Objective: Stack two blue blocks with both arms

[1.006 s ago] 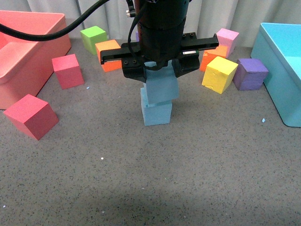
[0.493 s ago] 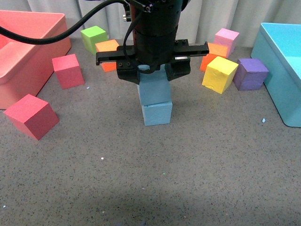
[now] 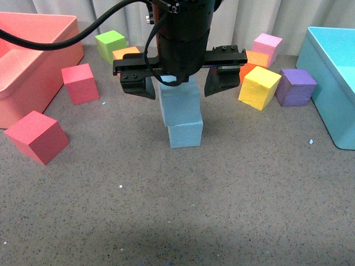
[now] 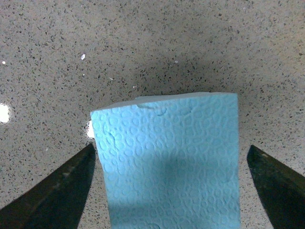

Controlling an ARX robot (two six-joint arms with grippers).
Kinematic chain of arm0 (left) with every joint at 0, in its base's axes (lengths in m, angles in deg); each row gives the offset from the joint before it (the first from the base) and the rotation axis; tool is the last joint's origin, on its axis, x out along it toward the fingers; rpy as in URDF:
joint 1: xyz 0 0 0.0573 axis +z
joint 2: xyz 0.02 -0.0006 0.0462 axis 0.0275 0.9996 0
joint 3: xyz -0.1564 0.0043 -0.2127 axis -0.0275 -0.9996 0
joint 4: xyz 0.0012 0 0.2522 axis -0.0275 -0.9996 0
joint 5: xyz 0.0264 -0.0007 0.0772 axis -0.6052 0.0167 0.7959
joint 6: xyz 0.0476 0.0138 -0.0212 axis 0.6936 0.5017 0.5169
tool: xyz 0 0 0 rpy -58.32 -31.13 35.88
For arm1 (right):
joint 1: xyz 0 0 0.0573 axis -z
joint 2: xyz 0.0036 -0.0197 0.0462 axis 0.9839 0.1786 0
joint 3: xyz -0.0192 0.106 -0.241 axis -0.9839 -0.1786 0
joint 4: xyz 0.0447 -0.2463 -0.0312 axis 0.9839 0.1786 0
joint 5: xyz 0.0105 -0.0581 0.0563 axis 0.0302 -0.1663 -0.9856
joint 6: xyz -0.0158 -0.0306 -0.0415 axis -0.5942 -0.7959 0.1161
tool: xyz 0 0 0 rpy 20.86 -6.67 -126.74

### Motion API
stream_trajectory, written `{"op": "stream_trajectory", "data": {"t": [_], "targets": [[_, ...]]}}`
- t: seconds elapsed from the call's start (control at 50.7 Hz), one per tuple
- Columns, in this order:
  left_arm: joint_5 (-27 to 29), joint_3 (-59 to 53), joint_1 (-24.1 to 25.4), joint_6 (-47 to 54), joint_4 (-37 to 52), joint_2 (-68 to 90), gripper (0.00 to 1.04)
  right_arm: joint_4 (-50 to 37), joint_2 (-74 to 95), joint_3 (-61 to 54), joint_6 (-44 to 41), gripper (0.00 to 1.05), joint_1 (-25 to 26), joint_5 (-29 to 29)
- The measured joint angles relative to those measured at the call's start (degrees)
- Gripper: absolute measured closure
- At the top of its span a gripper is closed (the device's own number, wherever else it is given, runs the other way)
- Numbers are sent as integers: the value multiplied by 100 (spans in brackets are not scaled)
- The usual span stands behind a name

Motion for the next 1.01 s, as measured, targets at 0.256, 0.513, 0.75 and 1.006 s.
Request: {"op": "stream_trajectory", "data": {"t": [0.256,0.513,0.75,1.006], "targets": [[-48,-225,46,17,181,-433,7,0,0,0,0,9,0,-2],[1134,-2616,295,1635,4054,-1759,28,0,0,0,0,9,0,-2],[680,-5633,977,3147,9023,-2951,64,0,0,0,0,9,0,7],[-66,-7626,1731,3379,9508,-4472,101,0,0,0,0,9,0,0]]}}
